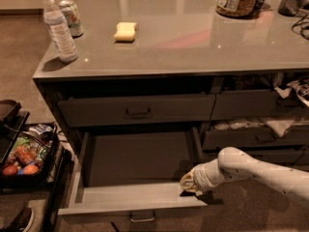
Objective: Open middle drawer
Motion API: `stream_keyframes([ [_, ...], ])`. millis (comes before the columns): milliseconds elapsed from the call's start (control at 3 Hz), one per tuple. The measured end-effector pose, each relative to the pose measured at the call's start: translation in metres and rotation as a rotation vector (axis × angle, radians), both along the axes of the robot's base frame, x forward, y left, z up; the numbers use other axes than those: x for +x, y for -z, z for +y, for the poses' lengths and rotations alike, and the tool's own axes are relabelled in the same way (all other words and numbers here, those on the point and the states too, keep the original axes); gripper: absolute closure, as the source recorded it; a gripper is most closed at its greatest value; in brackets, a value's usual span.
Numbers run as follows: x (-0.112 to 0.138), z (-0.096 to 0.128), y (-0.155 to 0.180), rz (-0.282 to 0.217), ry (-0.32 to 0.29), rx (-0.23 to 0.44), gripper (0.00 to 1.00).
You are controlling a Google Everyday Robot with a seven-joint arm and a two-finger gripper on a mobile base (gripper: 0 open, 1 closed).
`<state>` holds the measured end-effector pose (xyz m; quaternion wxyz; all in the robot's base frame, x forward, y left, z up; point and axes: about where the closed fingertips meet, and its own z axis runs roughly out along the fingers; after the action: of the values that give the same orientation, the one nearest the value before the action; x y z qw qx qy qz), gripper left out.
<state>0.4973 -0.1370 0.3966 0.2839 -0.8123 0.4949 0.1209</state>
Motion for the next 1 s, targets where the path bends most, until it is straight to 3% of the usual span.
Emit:
stream_keyframes([
  [333,-0.04,-0.005,0.019,0.124,-0.036,-0.021,1.0],
  [667,-0.044,-0.006,0.02,0.137,-0.041,-0.025,1.0],
  [1000,-0.087,-0.006,0.035,0.236,-0.087,-0.055,1.0],
])
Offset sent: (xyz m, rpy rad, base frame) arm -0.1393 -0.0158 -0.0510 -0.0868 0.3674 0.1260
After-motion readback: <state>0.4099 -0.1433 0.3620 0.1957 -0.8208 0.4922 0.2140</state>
